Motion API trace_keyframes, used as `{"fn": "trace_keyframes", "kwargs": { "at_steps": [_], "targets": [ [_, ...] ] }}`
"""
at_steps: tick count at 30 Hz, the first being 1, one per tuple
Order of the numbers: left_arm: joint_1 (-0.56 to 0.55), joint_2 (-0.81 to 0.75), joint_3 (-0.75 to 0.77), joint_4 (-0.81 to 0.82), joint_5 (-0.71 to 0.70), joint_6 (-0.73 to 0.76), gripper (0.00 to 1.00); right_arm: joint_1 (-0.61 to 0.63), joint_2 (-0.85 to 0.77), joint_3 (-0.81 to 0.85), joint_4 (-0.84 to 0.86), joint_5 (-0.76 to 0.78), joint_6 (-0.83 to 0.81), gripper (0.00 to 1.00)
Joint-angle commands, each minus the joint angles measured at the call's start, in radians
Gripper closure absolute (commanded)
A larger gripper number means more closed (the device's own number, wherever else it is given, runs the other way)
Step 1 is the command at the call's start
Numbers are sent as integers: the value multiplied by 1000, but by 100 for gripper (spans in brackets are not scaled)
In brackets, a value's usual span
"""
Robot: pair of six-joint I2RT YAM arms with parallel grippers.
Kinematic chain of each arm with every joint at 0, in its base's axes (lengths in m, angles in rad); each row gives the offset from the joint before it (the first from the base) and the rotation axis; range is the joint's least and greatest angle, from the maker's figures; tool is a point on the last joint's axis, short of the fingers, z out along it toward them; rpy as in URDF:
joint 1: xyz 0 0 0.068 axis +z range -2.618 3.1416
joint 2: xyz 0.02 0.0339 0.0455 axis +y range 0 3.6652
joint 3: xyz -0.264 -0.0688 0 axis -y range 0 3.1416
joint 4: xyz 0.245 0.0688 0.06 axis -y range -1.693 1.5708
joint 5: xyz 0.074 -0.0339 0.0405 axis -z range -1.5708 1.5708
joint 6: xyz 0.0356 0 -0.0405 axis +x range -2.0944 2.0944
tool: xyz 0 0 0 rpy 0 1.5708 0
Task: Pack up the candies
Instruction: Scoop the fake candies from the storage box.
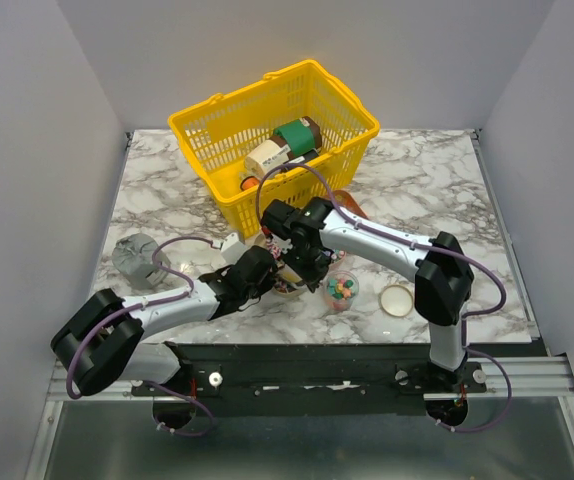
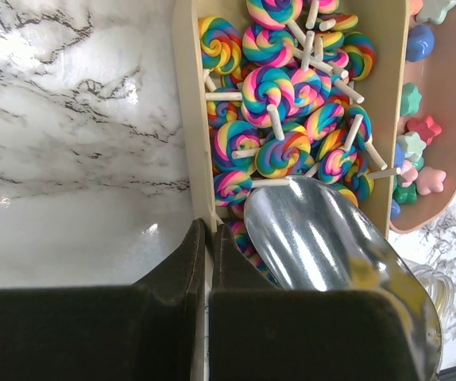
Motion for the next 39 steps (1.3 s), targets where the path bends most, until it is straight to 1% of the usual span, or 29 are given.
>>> {"fn": "trace_keyframes", "kwargs": {
  "at_steps": [1, 12, 17, 19, 20, 22, 23, 24, 27, 30, 35, 37, 39],
  "targets": [
    [-14, -9, -13, -72, 11, 38, 100, -1, 93, -25, 130, 58, 59, 99],
    [-43, -80, 1, -123, -45, 43, 100, -25, 159, 61, 165, 57, 157, 99],
    [-46, -91, -7, -135, -52, 32, 100, -38, 175, 67, 173, 29, 160, 99],
    [-47, -94, -5, -141, -56, 32, 100, -38, 178, 75, 141, -5, 145, 99],
    [-47, -95, -2, -149, -68, 34, 98, -38, 175, 80, 130, -9, 124, 99],
    [-46, -101, 4, -156, -79, 32, 90, -38, 144, 66, 107, -72, 107, 99],
    [-46, -103, 6, -164, -88, 35, 86, -36, 133, 51, 98, -90, 84, 99],
    [-46, -105, 7, -164, -97, 37, 77, -36, 121, 44, 86, -112, 76, 99],
    [-46, -111, 15, -170, -117, 43, 67, -36, 83, 12, 52, -134, 47, 99],
    [-46, -126, 18, -179, -134, 48, 64, -38, 58, -9, 27, -131, 36, 99],
    [-46, -157, -14, -147, -144, 40, 64, -38, 43, 9, -10, -111, 24, 99],
    [-46, -152, -23, -144, -141, 28, 67, -38, 43, 43, -31, -111, 18, 99],
    [-46, -144, -28, -139, -134, 25, 73, -38, 59, 67, -43, -117, 4, 99]
  ]
}}
